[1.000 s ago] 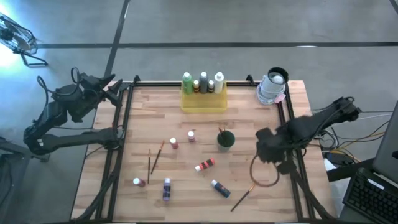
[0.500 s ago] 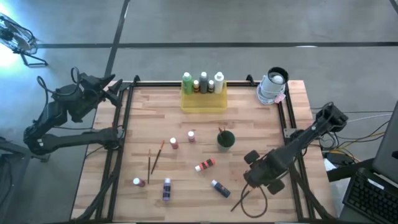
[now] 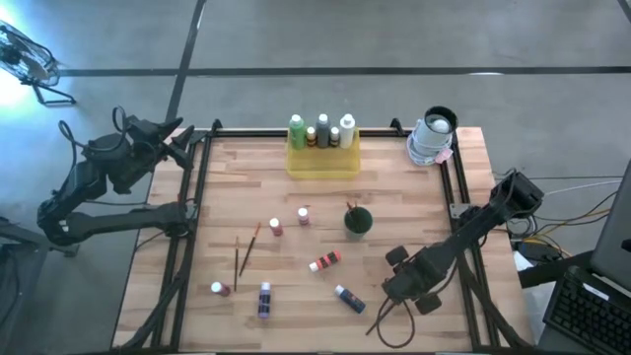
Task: Pick & Place Paint Supplies
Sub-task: Put the gold paint brush into the green cup
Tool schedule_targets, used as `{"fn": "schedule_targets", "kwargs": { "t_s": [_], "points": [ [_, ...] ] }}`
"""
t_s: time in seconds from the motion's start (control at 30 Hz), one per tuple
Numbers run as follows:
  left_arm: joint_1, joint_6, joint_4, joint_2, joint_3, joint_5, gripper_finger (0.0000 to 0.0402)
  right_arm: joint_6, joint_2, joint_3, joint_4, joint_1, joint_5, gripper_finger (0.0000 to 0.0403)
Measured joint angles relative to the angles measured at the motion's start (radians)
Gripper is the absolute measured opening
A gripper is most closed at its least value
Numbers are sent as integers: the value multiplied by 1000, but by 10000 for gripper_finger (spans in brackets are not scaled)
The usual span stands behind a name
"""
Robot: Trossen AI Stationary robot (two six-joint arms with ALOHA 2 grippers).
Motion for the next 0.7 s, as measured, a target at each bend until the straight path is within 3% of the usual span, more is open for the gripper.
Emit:
{"fn": "schedule_targets", "kwargs": {
  "t_s": [0.27, 0.7],
  "points": [
    [0, 0, 0, 0, 0, -1, 181, 25, 0, -31, 71, 19, -58, 126],
    [0, 0, 0, 0, 0, -3, 181, 56, -1, -67, 130, 26, -18, 100]
  ]
}}
